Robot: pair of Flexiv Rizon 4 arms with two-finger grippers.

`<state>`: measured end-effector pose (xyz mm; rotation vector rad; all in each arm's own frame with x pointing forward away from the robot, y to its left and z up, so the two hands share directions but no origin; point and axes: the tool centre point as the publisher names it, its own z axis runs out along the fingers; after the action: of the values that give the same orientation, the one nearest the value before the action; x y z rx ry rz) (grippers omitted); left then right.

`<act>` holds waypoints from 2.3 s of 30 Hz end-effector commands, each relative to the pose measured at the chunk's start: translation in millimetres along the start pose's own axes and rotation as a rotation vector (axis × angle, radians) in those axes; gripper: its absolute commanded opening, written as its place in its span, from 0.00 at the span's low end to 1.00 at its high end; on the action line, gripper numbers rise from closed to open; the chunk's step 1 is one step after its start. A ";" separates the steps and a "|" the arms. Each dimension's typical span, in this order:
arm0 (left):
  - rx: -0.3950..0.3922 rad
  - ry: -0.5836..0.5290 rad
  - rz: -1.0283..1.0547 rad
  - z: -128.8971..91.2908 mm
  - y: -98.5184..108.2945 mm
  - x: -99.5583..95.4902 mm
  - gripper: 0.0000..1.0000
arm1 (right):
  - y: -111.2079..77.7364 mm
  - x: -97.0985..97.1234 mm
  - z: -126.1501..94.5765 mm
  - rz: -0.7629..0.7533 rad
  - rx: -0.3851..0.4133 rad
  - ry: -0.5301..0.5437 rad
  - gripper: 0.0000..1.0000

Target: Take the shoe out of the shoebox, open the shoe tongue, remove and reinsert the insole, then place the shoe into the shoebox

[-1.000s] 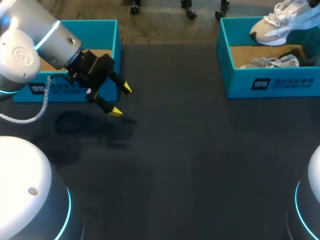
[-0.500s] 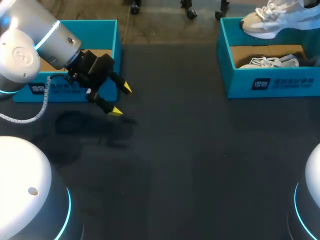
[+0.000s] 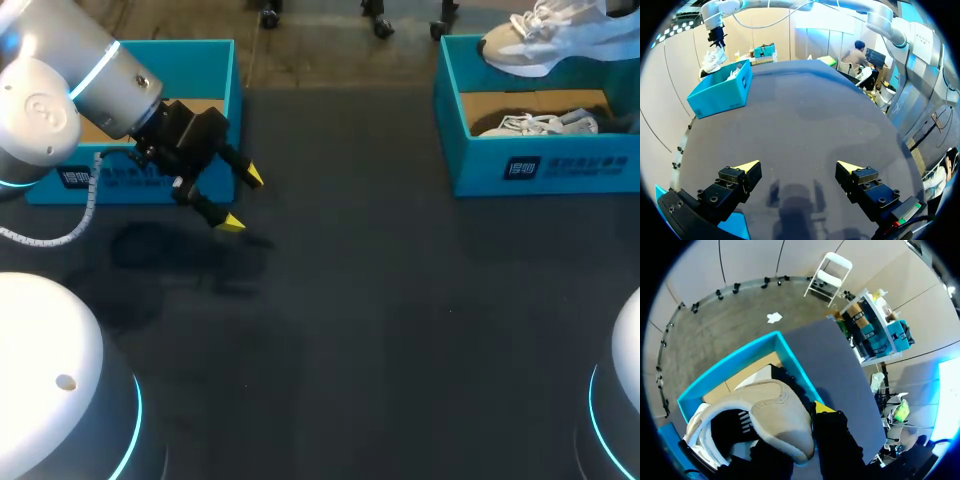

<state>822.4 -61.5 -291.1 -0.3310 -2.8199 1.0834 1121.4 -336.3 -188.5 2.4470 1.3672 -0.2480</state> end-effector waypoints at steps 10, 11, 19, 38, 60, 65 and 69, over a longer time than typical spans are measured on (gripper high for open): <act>-0.002 -0.001 0.000 -0.4 0.0 0.8 1.00 | -4.3 17.6 18.8 0.108 -0.030 0.045 0.00; -0.002 -0.001 0.000 -0.4 0.0 0.8 1.00 | -4.9 18.3 19.9 0.108 -0.031 0.044 0.00; -0.002 -0.001 0.000 -0.4 0.0 0.8 1.00 | -6.9 26.0 35.5 0.123 -0.051 0.058 0.00; -0.002 -0.001 0.000 -0.4 0.0 0.8 1.00 | -3.6 37.4 76.1 0.124 -0.032 0.048 0.00; -0.002 -0.001 0.000 -0.4 0.0 0.8 1.00 | 2.4 48.7 124.5 0.111 -0.013 0.002 0.00; -0.002 -0.001 0.000 -0.4 0.0 0.8 1.00 | 0.9 52.1 132.3 0.103 0.002 0.003 0.00; -0.002 -0.001 0.000 -0.4 0.0 0.8 1.00 | -0.3 55.2 138.1 0.103 0.013 0.016 0.00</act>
<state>822.4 -61.5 -291.1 -0.3310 -2.8199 1.0835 1144.7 -340.9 -329.6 2.5179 1.2403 -0.2091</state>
